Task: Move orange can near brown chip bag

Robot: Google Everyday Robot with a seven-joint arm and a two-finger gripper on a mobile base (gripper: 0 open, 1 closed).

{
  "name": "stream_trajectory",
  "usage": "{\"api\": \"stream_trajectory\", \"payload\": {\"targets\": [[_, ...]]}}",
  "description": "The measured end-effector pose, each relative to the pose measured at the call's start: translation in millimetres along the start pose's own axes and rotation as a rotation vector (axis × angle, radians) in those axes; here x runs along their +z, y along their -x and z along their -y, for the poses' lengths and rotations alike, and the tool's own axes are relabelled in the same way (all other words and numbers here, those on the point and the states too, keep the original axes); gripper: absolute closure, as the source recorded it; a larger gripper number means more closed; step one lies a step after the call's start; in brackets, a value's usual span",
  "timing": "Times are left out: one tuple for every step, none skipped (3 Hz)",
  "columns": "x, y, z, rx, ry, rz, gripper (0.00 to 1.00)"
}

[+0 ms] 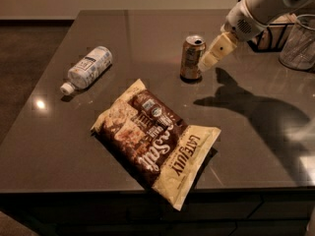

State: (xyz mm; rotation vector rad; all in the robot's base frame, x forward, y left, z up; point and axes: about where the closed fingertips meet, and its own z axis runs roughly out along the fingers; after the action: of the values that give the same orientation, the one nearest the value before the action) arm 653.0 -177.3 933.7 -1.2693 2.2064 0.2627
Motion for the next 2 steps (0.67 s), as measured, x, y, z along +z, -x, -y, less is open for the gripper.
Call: {"api": "stream_trajectory", "payload": {"targets": [[18,14,1,0.023,0.037,0.049,0.0],[32,25,2,0.017,0.054,0.074,0.0]]}}
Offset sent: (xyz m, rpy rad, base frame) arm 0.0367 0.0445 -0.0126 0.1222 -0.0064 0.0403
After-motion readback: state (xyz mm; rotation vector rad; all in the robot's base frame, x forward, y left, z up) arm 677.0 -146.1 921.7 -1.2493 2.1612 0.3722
